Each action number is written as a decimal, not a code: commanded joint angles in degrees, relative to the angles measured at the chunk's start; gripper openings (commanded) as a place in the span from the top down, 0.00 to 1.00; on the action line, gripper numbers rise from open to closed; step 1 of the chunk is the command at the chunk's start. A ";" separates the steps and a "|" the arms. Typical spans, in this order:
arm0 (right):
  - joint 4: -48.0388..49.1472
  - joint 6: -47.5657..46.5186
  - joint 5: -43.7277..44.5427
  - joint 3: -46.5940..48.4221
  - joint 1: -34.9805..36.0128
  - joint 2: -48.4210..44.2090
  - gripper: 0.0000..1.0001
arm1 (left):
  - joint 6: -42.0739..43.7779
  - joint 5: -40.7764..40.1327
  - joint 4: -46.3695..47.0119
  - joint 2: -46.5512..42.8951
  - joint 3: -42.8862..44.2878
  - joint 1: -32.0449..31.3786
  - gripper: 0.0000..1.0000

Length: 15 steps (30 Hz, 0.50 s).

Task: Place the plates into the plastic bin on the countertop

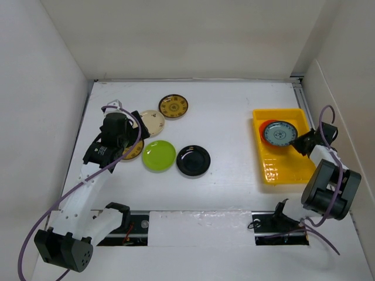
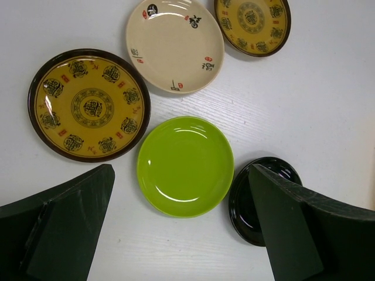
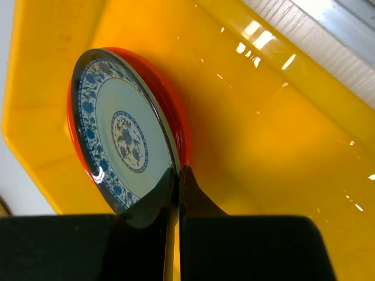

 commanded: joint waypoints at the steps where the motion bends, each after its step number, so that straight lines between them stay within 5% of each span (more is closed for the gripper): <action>1: 6.13 -0.59 -4.08 1.46 0.56 -0.14 0.98 | 0.70 0.47 1.69 -1.04 0.56 0.06 0.00; 2: 6.13 -0.59 -4.07 1.98 0.56 -0.14 0.89 | 0.70 0.47 1.69 -1.04 0.56 0.06 0.00; 3: 6.13 -0.59 -4.59 1.99 0.56 -0.14 0.55 | 0.70 0.47 1.69 -1.04 0.56 0.06 0.00; 8: 5.52 -1.12 -2.09 1.99 5.47 -9.14 0.05 | 0.70 0.47 1.69 -1.04 0.56 0.06 0.00; 12: 1.04 -4.71 8.04 4.35 19.34 -18.39 0.00 | 0.70 0.47 1.69 -1.04 0.56 0.06 0.00; 15: 1.03 -11.11 4.66 5.68 29.55 -14.76 0.00 | 0.70 0.47 1.69 -0.52 0.56 0.06 0.00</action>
